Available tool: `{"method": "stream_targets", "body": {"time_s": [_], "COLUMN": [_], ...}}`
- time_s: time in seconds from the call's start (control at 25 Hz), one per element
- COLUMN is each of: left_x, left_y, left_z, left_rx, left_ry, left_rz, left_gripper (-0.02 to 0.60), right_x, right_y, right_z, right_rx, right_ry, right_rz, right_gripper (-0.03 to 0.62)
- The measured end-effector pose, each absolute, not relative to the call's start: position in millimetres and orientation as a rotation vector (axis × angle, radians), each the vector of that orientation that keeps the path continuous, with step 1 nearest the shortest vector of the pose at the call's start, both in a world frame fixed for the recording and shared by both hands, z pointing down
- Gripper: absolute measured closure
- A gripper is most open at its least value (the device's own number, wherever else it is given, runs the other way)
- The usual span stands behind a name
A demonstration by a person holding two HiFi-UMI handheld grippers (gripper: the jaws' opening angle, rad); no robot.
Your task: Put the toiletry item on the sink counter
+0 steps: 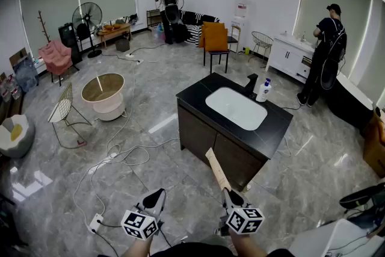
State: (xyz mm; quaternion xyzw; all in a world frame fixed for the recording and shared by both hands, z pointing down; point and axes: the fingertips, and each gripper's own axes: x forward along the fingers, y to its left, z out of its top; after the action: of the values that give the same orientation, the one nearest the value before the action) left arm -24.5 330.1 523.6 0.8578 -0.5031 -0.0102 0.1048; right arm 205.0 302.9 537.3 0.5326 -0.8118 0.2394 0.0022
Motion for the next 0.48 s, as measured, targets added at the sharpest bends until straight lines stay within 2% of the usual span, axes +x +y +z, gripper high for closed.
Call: {"method": "stream_targets", "body": {"time_s": [0.48], "left_x": [-41.3], "left_y": [352.5], "left_z": [530.0], "left_rx": [2.516], "left_ry": [-1.483], "left_rz": [-0.037], "left_gripper": [0.575], "right_x": [190.5], "right_y": [318.3], "right_z": [533.4], "right_rx": [1.676], "right_ry": [-2.588], "right_rz": [0.787], "right_gripper": [0.56]}}
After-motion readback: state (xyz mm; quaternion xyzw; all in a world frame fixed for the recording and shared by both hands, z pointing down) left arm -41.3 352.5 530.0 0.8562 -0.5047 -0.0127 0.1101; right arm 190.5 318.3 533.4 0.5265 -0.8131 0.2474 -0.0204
